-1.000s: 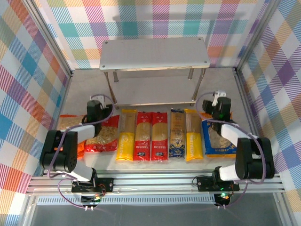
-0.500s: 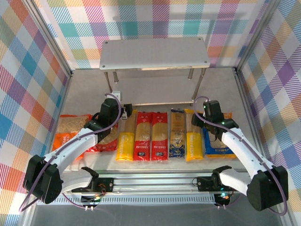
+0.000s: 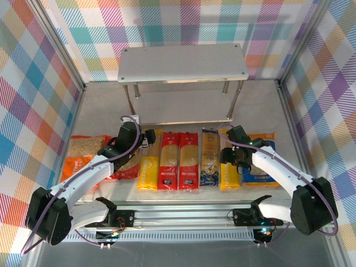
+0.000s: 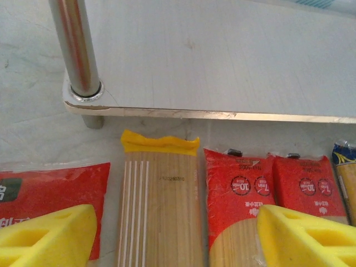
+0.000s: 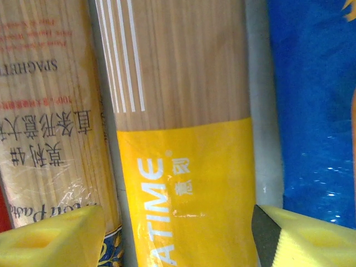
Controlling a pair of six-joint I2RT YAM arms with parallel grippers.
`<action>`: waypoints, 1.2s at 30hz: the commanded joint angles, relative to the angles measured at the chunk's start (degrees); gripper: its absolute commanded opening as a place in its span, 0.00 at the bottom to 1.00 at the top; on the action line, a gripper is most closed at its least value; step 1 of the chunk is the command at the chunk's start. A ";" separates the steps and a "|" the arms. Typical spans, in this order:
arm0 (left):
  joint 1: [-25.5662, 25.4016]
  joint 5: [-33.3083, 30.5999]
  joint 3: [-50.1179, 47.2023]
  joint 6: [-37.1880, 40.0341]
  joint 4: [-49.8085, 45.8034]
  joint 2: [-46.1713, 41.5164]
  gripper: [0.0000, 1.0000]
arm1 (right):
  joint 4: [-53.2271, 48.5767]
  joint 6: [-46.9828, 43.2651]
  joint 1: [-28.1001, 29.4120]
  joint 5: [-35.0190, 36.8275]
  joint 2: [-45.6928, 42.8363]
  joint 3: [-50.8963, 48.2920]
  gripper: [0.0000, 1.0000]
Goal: Place and organize the pasta boxes and bags onto the shelf
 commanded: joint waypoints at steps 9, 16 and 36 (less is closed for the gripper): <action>-0.29 1.60 0.65 -1.25 -0.73 0.81 0.81 | 1.15 1.53 0.43 -0.06 7.83 0.25 0.82; -0.21 0.90 0.81 -0.65 -1.02 0.96 0.81 | 2.29 1.39 0.65 -0.59 10.50 0.32 0.90; 0.23 -0.06 -0.03 -0.72 -1.33 -0.14 0.80 | 0.07 1.10 1.13 -1.66 12.30 0.24 0.36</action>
